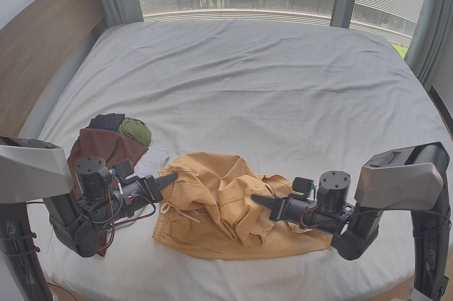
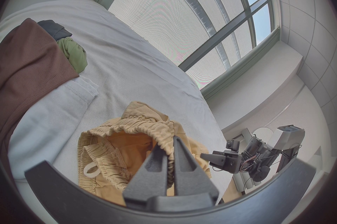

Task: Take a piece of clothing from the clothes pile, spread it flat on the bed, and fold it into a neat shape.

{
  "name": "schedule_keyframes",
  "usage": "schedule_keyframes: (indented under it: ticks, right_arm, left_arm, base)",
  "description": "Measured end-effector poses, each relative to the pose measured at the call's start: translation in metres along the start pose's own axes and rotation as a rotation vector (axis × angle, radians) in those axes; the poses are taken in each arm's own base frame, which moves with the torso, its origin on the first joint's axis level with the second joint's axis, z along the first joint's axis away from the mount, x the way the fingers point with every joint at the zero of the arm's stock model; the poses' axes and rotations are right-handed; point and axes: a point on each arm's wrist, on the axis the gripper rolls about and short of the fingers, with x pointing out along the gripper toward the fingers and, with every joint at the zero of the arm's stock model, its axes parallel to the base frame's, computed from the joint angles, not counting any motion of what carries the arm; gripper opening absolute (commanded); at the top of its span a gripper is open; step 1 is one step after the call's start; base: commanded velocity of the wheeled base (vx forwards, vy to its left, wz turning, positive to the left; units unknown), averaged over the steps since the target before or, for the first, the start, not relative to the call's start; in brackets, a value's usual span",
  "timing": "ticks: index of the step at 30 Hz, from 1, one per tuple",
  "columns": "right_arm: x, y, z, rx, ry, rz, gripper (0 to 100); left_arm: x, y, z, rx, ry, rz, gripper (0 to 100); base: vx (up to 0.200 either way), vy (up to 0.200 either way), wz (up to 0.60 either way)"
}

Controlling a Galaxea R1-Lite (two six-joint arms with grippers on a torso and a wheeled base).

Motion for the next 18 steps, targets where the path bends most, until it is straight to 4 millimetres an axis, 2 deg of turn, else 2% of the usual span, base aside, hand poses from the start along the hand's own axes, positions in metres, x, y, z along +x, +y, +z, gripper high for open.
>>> schedule_keyframes:
  ticks: [7, 10, 18]
  right_arm:
    - [-0.046, -0.022, 0.020, 0.038, 0.013, -0.038, 0]
    - [-0.059, -0.029, 0.025, 0.053, 0.019, -0.034, 0]
    - [-0.063, -0.035, 0.024, 0.066, 0.046, -0.007, 0]
  left_arm:
    - [0.000, 0.003, 0.002, -0.001, -0.006, 0.006, 0]
    - [0.000, 0.004, 0.003, -0.002, -0.012, 0.010, 0]
    - [-0.001, 0.005, 0.004, -0.002, -0.014, 0.013, 0]
  base:
    - [0.000, 0.000, 0.00]
    - [0.000, 0.000, 0.00]
    - [0.000, 0.000, 0.00]
